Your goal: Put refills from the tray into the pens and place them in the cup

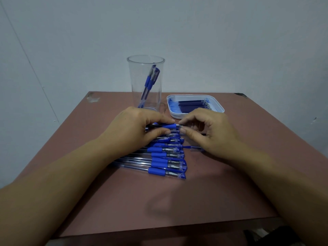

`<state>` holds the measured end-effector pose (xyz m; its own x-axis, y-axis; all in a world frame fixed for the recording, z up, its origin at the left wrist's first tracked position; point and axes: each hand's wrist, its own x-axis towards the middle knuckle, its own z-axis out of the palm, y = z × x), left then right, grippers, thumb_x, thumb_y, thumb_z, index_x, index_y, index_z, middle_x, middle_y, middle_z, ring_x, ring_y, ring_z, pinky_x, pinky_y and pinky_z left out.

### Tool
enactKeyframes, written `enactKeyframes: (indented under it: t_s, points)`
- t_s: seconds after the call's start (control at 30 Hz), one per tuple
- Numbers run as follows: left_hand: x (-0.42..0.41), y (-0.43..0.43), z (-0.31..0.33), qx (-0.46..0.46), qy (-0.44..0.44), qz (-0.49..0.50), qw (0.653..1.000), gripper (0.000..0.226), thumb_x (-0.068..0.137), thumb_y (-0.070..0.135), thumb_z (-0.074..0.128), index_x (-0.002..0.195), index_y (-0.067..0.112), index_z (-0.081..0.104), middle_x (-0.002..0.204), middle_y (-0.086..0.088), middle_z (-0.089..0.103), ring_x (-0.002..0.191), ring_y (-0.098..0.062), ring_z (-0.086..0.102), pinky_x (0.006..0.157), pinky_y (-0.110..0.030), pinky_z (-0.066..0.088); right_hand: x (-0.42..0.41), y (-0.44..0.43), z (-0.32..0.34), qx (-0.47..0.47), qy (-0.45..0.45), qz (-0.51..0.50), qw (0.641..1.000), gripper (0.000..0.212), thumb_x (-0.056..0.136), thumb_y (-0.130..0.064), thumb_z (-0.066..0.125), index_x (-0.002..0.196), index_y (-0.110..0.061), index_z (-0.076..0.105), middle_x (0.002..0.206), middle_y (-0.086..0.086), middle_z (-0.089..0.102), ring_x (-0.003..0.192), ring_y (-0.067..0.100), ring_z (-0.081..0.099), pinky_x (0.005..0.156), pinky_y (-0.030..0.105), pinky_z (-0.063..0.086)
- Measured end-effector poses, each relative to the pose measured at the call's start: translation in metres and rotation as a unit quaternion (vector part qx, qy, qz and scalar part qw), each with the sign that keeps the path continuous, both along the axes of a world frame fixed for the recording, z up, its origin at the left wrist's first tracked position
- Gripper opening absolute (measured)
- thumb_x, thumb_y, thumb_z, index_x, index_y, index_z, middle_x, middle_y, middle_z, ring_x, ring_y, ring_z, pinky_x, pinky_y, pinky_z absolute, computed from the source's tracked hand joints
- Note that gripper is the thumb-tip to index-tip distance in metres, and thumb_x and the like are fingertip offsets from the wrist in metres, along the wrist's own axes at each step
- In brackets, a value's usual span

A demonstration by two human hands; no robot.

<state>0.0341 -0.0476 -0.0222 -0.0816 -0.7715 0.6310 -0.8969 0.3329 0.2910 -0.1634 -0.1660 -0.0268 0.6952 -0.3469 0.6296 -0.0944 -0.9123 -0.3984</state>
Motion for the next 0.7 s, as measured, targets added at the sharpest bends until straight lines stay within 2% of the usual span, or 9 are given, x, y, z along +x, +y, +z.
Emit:
enactKeyframes:
  t_s: [0.07, 0.17, 0.23, 0.3, 0.4, 0.47, 0.53, 0.6, 0.7]
  points:
    - [0.0005, 0.0003, -0.0002, 0.0, 0.002, 0.003, 1.0, 0.028, 0.082, 0.031, 0.076, 0.11, 0.029, 0.074, 0.093, 0.013, 0.074, 0.085, 0.003, 0.063, 0.07, -0.022, 0.055, -0.0017, 0.0014, 0.0003, 0.028, -0.004, 0.006, 1.0, 0.017, 0.081, -0.024, 0.074, 0.097, -0.02, 0.068, 0.084, -0.006, 0.066, 0.073, 0.013, 0.062, 0.065, 0.03, 0.052]
    - [0.0006, 0.0007, 0.0001, -0.002, 0.009, 0.002, 1.0, 0.028, 0.083, 0.034, 0.075, 0.11, 0.031, 0.073, 0.093, 0.015, 0.074, 0.085, 0.003, 0.064, 0.07, -0.021, 0.055, -0.0031, 0.0004, 0.0013, 0.033, -0.001, -0.006, 0.999, 0.018, 0.087, -0.033, 0.066, 0.099, -0.02, 0.07, 0.086, -0.008, 0.067, 0.076, 0.012, 0.062, 0.066, 0.028, 0.05]
    - [-0.0006, 0.0006, 0.0003, -0.003, 0.01, -0.001, 1.0, 0.028, 0.083, 0.038, 0.073, 0.11, 0.031, 0.073, 0.093, 0.016, 0.074, 0.086, 0.003, 0.064, 0.07, -0.021, 0.055, -0.002, -0.0011, 0.0013, 0.007, 0.003, -0.013, 1.0, 0.016, 0.09, -0.03, 0.064, 0.095, -0.018, 0.072, 0.084, -0.007, 0.068, 0.075, 0.011, 0.062, 0.065, 0.03, 0.048]
    - [-0.0008, 0.0005, 0.0003, -0.002, 0.007, -0.005, 1.0, 0.029, 0.083, 0.043, 0.071, 0.11, 0.03, 0.073, 0.093, 0.016, 0.074, 0.085, 0.005, 0.064, 0.07, -0.022, 0.056, -0.0017, -0.0005, 0.0013, 0.001, 0.0, -0.009, 1.0, 0.012, 0.086, -0.026, 0.069, 0.094, -0.018, 0.072, 0.082, -0.008, 0.067, 0.072, 0.011, 0.061, 0.064, 0.028, 0.049]
    - [0.0002, 0.0006, 0.0001, -0.002, 0.008, -0.003, 1.0, 0.032, 0.084, 0.047, 0.07, 0.11, 0.031, 0.073, 0.095, 0.016, 0.074, 0.085, 0.004, 0.065, 0.071, -0.024, 0.057, -0.0044, 0.003, 0.0016, 0.044, 0.002, 0.008, 0.999, 0.027, 0.081, -0.032, 0.074, 0.105, -0.021, 0.066, 0.087, -0.011, 0.063, 0.075, 0.012, 0.06, 0.067, 0.024, 0.052]
    - [0.0001, 0.0004, 0.0, -0.001, 0.011, -0.004, 1.0, 0.032, 0.083, 0.047, 0.068, 0.111, 0.031, 0.073, 0.095, 0.016, 0.074, 0.086, 0.003, 0.066, 0.071, -0.026, 0.058, -0.0051, 0.0044, 0.002, 0.062, 0.013, 0.004, 0.998, 0.033, 0.085, -0.043, 0.067, 0.112, -0.026, 0.062, 0.09, -0.012, 0.062, 0.078, 0.011, 0.059, 0.068, 0.021, 0.05]
    - [-0.0002, 0.0002, -0.0003, 0.002, 0.011, -0.005, 1.0, 0.029, 0.083, 0.039, 0.074, 0.111, 0.031, 0.073, 0.095, 0.015, 0.074, 0.086, 0.002, 0.066, 0.072, -0.029, 0.059, -0.0034, 0.0036, 0.0025, 0.051, 0.02, -0.003, 0.999, 0.026, 0.091, -0.043, 0.058, 0.108, -0.024, 0.066, 0.09, -0.011, 0.065, 0.079, 0.01, 0.06, 0.068, 0.023, 0.049]
    - [-0.0002, 0.0003, -0.0002, 0.004, 0.01, -0.003, 1.0, 0.029, 0.083, 0.035, 0.075, 0.111, 0.031, 0.073, 0.095, 0.015, 0.074, 0.085, 0.001, 0.066, 0.071, -0.032, 0.059, -0.0018, 0.0027, 0.0027, 0.022, 0.02, -0.014, 0.999, 0.02, 0.093, -0.033, 0.058, 0.097, -0.018, 0.071, 0.086, -0.009, 0.068, 0.078, 0.01, 0.062, 0.067, 0.027, 0.049]
    - [0.0004, 0.0006, 0.0001, 0.006, 0.009, -0.004, 1.0, 0.029, 0.083, 0.038, 0.073, 0.112, 0.032, 0.072, 0.095, 0.017, 0.073, 0.085, 0.003, 0.065, 0.071, -0.03, 0.059, -0.0035, 0.0043, 0.004, 0.032, 0.019, -0.01, 0.999, 0.007, 0.088, -0.023, 0.07, 0.094, -0.019, 0.07, 0.079, -0.012, 0.065, 0.071, 0.008, 0.059, 0.062, 0.016, 0.045]
